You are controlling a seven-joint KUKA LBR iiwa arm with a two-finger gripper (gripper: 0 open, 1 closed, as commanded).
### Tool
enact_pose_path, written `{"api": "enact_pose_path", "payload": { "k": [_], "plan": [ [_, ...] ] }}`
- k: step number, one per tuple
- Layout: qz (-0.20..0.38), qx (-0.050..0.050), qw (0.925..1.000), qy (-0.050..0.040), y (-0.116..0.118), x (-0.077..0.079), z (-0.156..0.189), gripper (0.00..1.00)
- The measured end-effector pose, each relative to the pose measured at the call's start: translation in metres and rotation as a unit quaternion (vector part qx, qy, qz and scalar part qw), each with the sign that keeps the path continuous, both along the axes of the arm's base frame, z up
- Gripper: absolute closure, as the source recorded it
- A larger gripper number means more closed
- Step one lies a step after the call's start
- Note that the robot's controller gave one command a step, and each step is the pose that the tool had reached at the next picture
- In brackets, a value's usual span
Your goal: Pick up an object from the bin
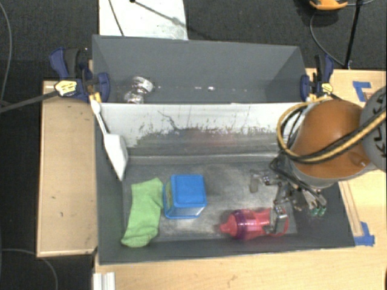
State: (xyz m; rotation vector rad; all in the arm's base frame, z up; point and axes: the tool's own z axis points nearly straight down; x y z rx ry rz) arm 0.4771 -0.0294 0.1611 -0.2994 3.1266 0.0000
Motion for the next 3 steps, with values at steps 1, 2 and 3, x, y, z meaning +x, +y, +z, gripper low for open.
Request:
{"api": "enact_pose_path", "payload": {
  "k": [1, 2, 3],
  "plan": [
    [0.080, 0.000, 0.9968, 0.0002, -0.005, 0.000, -0.024, 0.00],
    [0.098, 0.000, 0.9951, -0.0077, -0.002, 0.005, -0.092, 0.00],
    [0.090, 0.000, 0.9960, -0.0024, -0.011, 0.000, -0.091, 1.00]
  ]
}}
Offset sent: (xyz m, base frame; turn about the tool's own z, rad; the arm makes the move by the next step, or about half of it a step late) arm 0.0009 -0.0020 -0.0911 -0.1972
